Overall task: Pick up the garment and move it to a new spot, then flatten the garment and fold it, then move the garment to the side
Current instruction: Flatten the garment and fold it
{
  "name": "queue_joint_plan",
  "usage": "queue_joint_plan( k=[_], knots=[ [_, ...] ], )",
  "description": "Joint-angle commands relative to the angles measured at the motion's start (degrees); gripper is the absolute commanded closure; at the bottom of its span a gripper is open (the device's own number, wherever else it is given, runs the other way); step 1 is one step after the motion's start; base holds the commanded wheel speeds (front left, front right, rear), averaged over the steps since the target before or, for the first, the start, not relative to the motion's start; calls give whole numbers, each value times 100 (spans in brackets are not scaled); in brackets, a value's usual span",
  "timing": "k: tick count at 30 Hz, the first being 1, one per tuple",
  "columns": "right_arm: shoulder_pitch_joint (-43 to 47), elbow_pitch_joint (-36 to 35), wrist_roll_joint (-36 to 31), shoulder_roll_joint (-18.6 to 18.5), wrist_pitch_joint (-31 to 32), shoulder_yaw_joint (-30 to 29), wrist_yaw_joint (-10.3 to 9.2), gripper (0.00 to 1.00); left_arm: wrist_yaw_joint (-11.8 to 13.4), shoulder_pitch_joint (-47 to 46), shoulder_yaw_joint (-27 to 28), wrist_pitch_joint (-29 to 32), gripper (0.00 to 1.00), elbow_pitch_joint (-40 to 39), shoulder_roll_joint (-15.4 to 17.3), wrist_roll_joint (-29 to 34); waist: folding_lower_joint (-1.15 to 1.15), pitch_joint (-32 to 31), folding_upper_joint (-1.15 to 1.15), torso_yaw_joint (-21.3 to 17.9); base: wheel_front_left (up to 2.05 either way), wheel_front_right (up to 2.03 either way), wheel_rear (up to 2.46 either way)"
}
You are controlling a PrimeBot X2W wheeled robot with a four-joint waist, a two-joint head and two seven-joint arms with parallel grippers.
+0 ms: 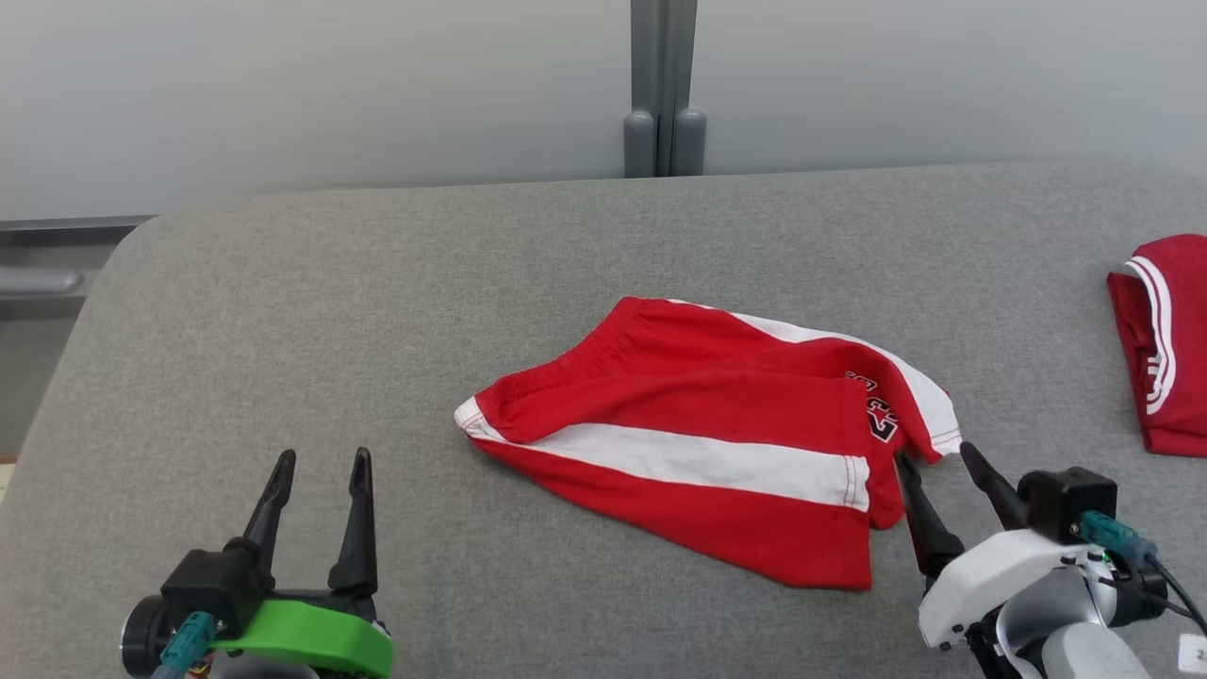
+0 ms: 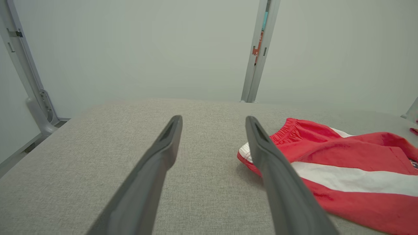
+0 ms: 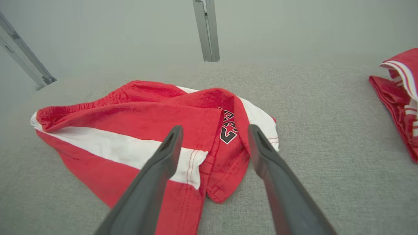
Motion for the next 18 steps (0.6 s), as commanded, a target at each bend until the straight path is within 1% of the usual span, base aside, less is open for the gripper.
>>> queue_joint_plan(
  k=[1, 5, 7, 13, 18],
  knots=[
    [-174, 141, 47, 42, 289, -94, -11, 0, -38, -32, -26, 2, 0, 22, -31, 72, 0, 60, 0, 40, 0, 0, 0],
    [-516, 637, 19, 194, 1170, -282, -11, 0, -59, -159, -80, 2, 0, 55, -104, 98, 0, 158, 0, 100, 0, 0, 0],
    [-716, 839, 18, 280, 1434, -336, -10, 0, -80, -204, -108, 2, 0, 76, -129, 112, 0, 211, 0, 146, 0, 0, 0],
    [-1143, 1469, -295, 436, 1768, -727, -10, 0, -110, -326, -104, 2, 0, 111, -134, 82, 0, 347, 0, 282, 0, 0, 0],
    [-1389, 1973, -454, 469, 1936, -807, -10, 0, -128, -362, -84, 2, 0, 141, -142, 64, 0, 408, 0, 388, 0, 0, 0]
  ],
)
